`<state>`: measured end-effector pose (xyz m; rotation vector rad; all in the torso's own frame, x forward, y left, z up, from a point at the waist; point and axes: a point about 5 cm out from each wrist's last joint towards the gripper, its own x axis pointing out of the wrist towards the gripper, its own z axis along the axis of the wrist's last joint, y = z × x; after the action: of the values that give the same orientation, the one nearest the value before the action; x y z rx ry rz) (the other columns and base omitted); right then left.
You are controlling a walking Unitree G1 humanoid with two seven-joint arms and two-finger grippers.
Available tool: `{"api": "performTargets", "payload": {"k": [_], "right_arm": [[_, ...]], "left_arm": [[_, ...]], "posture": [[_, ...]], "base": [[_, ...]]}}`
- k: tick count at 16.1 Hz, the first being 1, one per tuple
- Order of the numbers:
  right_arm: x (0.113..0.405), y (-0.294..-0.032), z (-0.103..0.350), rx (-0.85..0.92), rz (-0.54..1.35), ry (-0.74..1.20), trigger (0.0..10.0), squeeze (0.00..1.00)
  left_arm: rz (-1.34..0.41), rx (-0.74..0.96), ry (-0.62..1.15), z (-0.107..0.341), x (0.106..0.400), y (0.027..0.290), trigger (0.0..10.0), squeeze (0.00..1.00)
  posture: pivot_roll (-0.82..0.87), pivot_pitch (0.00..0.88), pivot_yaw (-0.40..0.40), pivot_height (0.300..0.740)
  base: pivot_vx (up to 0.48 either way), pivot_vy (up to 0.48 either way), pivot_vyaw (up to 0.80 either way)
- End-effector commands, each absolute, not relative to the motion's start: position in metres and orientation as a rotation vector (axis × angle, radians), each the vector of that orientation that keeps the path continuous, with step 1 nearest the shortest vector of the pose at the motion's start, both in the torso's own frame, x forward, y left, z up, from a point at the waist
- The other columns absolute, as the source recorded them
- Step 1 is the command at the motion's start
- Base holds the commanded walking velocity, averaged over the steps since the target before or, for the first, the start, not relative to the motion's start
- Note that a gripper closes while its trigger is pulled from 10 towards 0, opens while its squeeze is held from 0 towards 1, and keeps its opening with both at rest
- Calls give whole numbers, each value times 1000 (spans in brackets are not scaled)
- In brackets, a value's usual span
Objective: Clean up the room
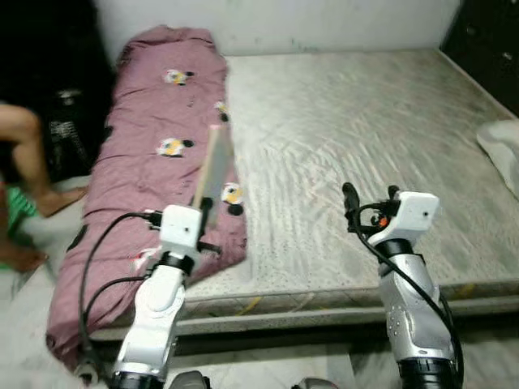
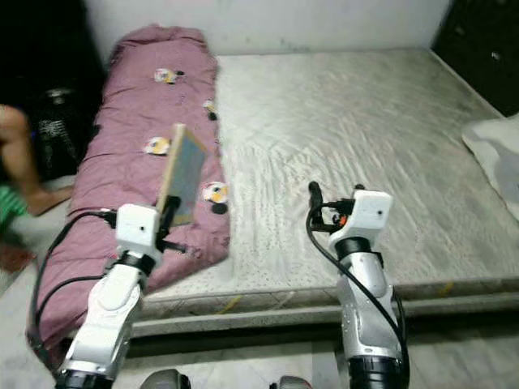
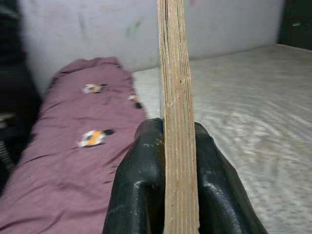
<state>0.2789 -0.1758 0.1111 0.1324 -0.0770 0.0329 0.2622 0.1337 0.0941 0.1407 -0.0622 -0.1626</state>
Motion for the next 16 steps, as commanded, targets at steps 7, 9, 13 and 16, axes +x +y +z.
{"api": "performTargets", "payload": {"k": [7, 9, 13, 16], "right_arm": [[278, -173, 112, 122, 40, -81, 10000, 0], [278, -173, 112, 119, 42, -79, 10000, 0], [277, -173, 109, 110, 45, -70, 10000, 0], [268, -177, 101, 75, 56, -44, 10000, 0]], "left_arm": [[-151, 143, -89, 99, 263, 136, 10000, 0], [-151, 141, -88, 99, 263, 136, 10000, 0], [-151, 142, -85, 98, 262, 136, 10000, 0], [-145, 140, -77, 97, 260, 138, 10000, 0]], "posture": [[-42, 37, 9, 740], [-42, 37, 9, 740], [-41, 39, 9, 740], [-39, 41, 3, 740]], "base": [[0, -297, 0], [0, -322, 0], [0, -323, 0], [0, -347, 0]]}}
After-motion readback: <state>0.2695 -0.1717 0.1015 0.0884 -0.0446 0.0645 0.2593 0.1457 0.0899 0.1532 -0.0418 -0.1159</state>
